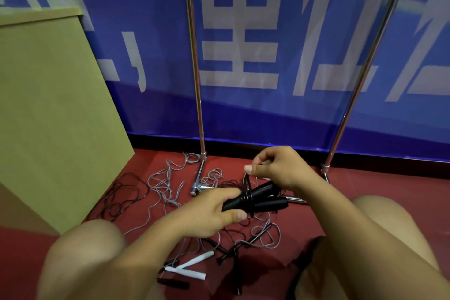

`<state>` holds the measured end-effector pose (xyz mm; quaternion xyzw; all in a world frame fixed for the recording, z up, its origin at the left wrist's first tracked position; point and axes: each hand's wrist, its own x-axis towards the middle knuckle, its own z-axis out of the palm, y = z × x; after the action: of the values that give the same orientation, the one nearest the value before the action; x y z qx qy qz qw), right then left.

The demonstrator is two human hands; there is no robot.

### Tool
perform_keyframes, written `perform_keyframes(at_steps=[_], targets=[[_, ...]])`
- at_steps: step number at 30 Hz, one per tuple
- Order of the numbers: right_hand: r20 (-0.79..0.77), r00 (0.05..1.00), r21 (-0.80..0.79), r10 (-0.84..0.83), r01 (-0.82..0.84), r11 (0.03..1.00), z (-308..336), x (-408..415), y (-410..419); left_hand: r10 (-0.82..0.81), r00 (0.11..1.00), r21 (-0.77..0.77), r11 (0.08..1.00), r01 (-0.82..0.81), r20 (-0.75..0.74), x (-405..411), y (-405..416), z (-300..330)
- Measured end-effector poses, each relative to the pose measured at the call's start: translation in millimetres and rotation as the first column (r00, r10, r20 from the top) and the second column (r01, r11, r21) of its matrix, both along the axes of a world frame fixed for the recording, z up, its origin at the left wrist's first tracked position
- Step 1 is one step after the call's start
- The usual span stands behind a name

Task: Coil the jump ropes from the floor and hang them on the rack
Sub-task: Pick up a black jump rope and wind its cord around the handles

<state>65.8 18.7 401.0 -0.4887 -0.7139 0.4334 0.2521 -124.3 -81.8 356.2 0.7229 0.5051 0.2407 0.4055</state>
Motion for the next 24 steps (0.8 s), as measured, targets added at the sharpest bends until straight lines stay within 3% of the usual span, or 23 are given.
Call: perform_keyframes(at_steps=[2,5,9,11,21,24], targets=[[-0.121,0.991,-0.172,0.059,-0.08,0.982,3.3,1.8,1.2,-0.047,0.987,-0.06,0.997,0.057,0.155,-0.6,-3.1,5.5],[-0.215,0.961,-0.224,0.173,-0.221,0.949,6.1,2.2,-0.4,-0.08,0.955,-0.033,0.995,0.094,0.286,-2.2,-7.6,15.7],[-0.025,0.978,-0.041,0.208,-0.209,0.977,-8.8,-7.7,-4.8,0.069,0.866,-0.032,0.998,-0.061,0.496,-2.2,-6.5,19.3],[0.0,0.989,-0.056,0.151,-0.151,0.987,-13.4,-14.3,-4.8,0.189,0.788,-0.055,0.979,-0.194,0.586,-2.0,-1.1,18.8],[0.017,0.984,-0.043,0.175,-0.174,0.984,-7.4,-10.4,-4.6,0.487,0.564,-0.133,0.823,-0.553,0.667,-7.7,14.7,20.2],[0.038,0.974,-0.022,0.221,-0.221,0.975,1.0,-1.7,-6.7,0.514,0.555,-0.131,0.799,-0.586,0.654,-8.8,15.3,19.1]])
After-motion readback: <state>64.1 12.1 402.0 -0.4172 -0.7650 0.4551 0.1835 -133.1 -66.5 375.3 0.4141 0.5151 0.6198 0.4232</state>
